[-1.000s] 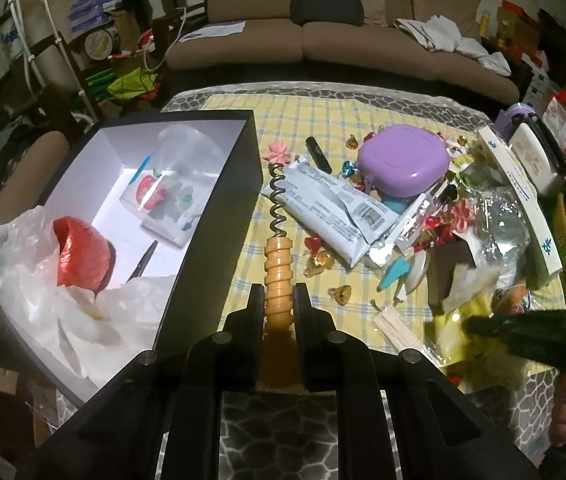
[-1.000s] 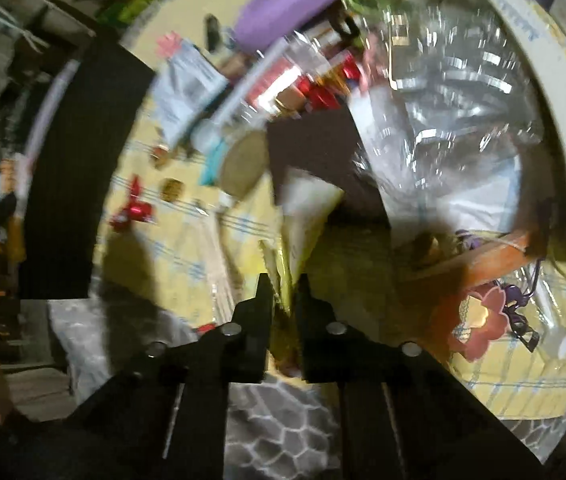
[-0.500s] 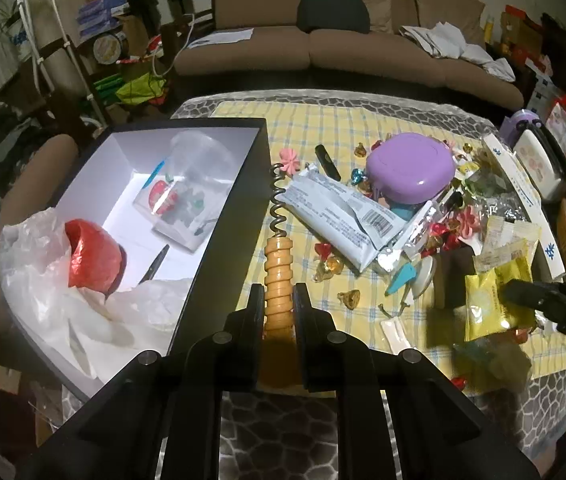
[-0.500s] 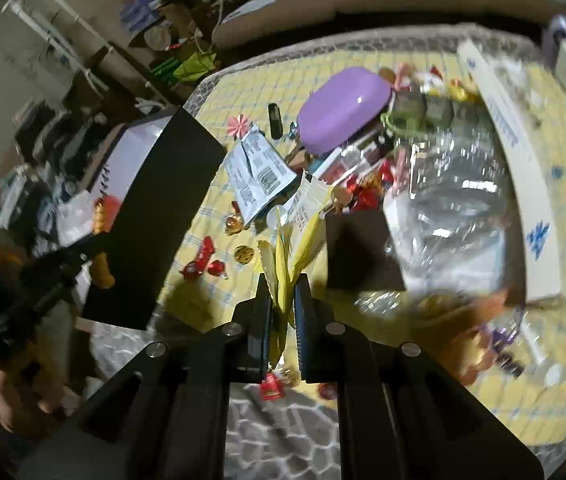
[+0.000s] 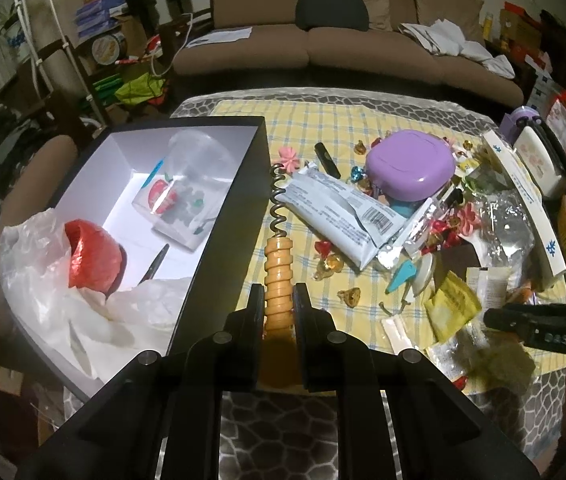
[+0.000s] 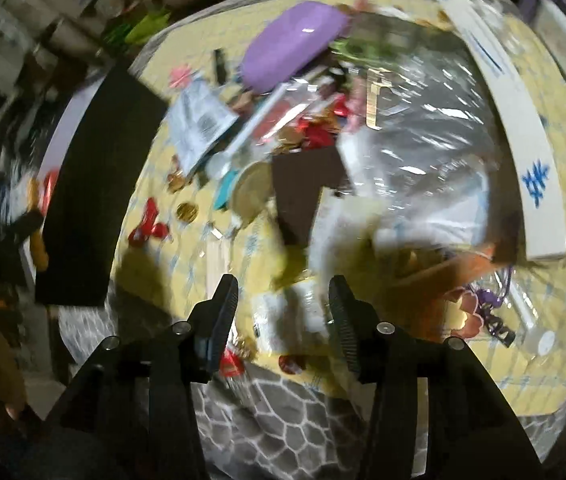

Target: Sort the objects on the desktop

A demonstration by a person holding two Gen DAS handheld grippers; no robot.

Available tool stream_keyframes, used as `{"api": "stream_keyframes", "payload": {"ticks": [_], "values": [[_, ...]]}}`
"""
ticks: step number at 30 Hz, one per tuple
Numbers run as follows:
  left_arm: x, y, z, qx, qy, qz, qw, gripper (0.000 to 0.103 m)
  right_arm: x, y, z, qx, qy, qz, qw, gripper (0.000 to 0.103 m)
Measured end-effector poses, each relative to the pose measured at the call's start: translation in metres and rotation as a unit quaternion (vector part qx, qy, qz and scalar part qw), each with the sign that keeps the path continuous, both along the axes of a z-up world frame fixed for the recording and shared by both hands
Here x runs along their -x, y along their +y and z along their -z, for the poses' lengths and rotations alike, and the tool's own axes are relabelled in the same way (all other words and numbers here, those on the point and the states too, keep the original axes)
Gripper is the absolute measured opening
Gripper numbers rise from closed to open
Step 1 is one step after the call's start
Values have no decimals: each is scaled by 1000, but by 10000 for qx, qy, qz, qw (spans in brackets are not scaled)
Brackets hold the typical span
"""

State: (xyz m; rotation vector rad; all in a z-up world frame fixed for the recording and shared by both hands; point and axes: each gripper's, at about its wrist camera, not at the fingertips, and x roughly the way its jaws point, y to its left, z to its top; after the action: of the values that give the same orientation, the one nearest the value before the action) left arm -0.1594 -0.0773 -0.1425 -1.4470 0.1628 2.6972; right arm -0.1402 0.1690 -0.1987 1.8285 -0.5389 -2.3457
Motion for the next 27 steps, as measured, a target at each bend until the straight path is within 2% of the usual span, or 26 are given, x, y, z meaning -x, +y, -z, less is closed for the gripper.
{"api": "stream_keyframes", "payload": {"ticks": [2, 6, 13, 18, 21, 23, 24, 25, 27], "values": [[0, 1, 1, 13, -9, 15, 10000, 13, 2, 6, 11, 50, -107, 115, 9999, 35], [1, 3, 1, 32, -29, 42, 10000, 13, 5, 14, 24, 15, -263, 258, 9993, 34], [1, 3, 1, 33, -30, 50, 10000, 13, 4, -9, 9, -31, -9, -147, 9999, 35], [1, 4, 1, 23, -32, 43, 10000, 13, 22, -26, 45, -22, -303, -301, 9991, 35], [1, 3, 1, 23, -21, 55, 10000, 13, 32, -35, 65, -201, -290, -233, 9991, 35], [2, 5, 0, 15, -1, 64, 10000, 13, 33, -41, 62, -374, -129, -268, 9989, 36], [2, 6, 0, 13, 9, 75, 10000, 13, 33, -44, 62, -487, -123, -315, 9982, 28], [3, 6, 0, 10, 8, 78, 10000, 13, 33, -45, 61, -519, -82, -356, 9980, 16], [5, 7, 1, 11, 15, 69, 10000, 13, 29, -43, 53, -51, 76, -403, 9991, 3]]}}
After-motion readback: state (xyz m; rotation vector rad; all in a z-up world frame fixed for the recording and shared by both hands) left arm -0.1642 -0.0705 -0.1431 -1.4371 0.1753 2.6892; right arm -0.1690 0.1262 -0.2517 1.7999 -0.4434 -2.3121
